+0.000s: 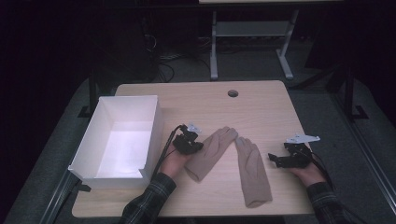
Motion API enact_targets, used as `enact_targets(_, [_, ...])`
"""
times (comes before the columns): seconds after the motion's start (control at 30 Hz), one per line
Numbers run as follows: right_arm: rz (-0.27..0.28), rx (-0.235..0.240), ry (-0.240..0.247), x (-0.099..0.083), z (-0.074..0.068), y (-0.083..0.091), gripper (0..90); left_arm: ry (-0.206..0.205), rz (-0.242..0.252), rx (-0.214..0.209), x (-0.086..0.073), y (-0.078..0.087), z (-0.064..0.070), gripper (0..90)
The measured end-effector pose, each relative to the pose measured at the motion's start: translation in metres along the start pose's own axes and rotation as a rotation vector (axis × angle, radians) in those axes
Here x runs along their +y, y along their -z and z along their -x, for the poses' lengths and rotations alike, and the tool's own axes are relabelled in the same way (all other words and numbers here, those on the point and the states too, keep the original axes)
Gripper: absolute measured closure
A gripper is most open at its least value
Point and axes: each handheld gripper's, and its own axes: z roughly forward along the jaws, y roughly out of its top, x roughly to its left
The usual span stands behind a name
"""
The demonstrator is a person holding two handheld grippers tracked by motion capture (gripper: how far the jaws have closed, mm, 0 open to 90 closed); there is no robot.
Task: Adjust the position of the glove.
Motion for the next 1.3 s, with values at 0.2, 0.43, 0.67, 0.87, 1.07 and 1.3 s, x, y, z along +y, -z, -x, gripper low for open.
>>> enact_targets(0.2, [0.000, 0.000, 0.001, 0.000, 0.000, 0.000, 14.6, 0.017, -0.007, -0.048, -0.011, 0.007, 0.012, 89.6])
enact_targets(0.43, [-0.001, 0.001, 0.002, 0.000, 0.000, 0.000, 14.6, 0.001, -0.023, -0.079, -0.023, 0.018, 0.023, 89.6])
enact_targets(0.67, [-0.001, 0.000, 0.001, 0.000, 0.000, 0.000, 14.6, -0.028, -0.037, -0.115, -0.035, 0.027, 0.039, 89.5])
enact_targets(0.87, [0.000, 0.000, -0.001, 0.000, 0.000, 0.000, 14.6, -0.002, 0.015, -0.103, -0.030, 0.033, 0.032, 81.1])
enact_targets(1.07, [-0.002, 0.000, 0.001, 0.000, 0.000, 0.000, 14.6, 0.027, 0.054, -0.084, -0.025, 0.030, 0.018, 66.6])
enact_targets(1.3, [-0.003, 0.000, 0.000, 0.001, 0.000, 0.000, 14.6, 0.015, 0.052, -0.086, -0.020, 0.017, 0.016, 57.8])
